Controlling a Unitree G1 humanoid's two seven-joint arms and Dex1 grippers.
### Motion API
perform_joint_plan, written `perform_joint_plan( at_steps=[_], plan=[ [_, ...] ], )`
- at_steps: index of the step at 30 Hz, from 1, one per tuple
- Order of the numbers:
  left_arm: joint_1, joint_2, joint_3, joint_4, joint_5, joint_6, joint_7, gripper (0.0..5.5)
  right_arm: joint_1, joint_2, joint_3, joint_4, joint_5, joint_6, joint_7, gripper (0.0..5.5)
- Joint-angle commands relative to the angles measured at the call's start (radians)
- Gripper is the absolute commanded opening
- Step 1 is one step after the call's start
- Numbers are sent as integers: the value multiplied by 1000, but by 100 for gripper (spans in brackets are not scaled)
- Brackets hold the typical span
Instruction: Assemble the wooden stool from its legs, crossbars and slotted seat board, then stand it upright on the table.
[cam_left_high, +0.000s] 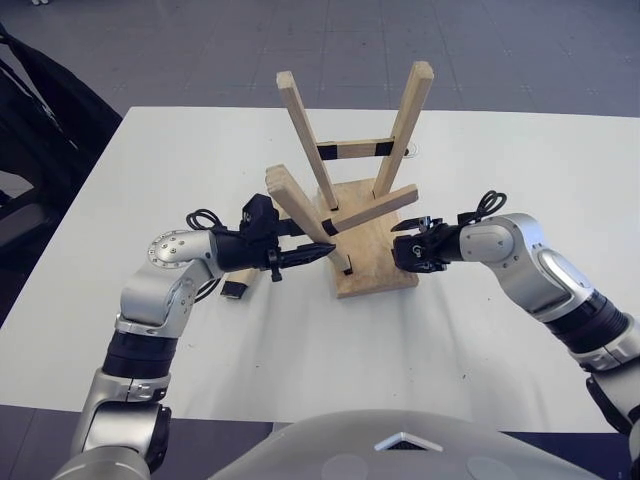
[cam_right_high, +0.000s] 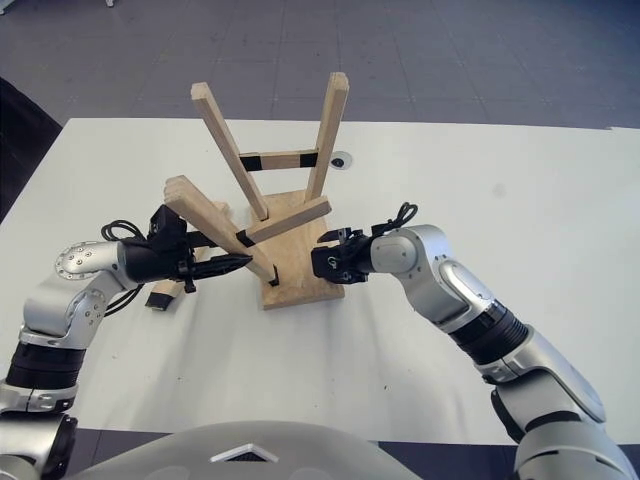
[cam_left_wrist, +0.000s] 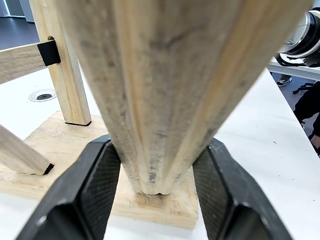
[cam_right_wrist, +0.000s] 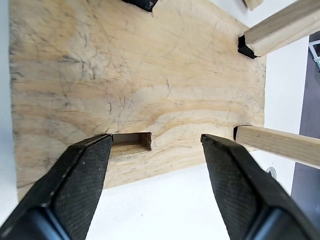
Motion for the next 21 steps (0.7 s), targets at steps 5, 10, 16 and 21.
perform_joint_plan(
  at_steps=[5, 10, 16, 21],
  plan=[
    [-17, 36, -88, 72, 115, 22, 12, 208, 46, 22, -11, 15, -37, 9, 7, 325],
    [-99, 29, -181, 159, 221, 10, 55, 206, 66, 38, -23, 5, -44, 22, 9, 325],
    [13, 107, -252, 32, 316, -23, 96, 205, 102, 40, -54, -31, -39, 59, 10, 325],
    [77, 108, -304, -21, 381, -40, 174, 205, 144, 50, -80, -69, -31, 110, -1, 325]
  ],
)
